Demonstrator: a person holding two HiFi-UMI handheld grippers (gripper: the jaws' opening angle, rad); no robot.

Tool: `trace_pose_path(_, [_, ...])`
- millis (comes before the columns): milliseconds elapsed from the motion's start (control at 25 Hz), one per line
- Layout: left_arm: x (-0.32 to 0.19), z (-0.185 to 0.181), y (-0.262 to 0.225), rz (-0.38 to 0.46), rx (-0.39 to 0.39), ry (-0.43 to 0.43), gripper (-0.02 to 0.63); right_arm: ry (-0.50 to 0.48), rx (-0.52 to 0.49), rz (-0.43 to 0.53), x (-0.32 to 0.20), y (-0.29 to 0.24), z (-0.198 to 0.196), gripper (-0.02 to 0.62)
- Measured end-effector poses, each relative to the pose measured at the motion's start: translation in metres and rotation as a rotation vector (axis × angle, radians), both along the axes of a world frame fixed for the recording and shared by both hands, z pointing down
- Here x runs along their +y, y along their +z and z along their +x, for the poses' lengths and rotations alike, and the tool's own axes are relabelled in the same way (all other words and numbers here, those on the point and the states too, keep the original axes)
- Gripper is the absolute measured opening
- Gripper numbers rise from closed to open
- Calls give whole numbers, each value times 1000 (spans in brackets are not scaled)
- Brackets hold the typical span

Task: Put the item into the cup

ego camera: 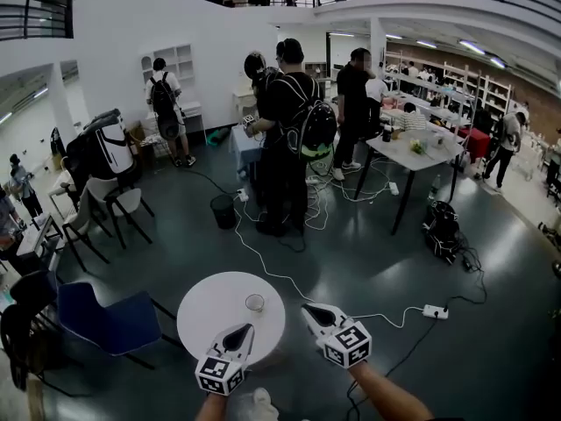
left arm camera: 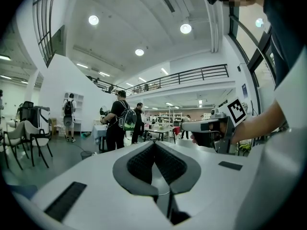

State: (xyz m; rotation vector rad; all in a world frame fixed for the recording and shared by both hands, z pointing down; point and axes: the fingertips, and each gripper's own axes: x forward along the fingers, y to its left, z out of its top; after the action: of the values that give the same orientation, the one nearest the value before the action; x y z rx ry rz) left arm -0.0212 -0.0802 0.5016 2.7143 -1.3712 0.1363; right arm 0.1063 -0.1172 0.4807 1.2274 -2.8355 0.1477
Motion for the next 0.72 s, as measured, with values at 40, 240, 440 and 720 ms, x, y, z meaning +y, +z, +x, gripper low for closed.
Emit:
trace_pose_path(40, [5,2,1,-3,-2,-5,17,-4,-4,0,4,1,2,17])
trace_pose_path(240, [21,12,6,-1,-7,-20,15,-16,-11,-1,17,7,11,17])
trace_pose_path(440, [29,11,8,-5,-4,-44,15,-39,-2,-10,26,11,10,17])
trace_pose_path(720, [41,-3,5,0,-2,-65,15,-61,4,5,29,2,-3,17])
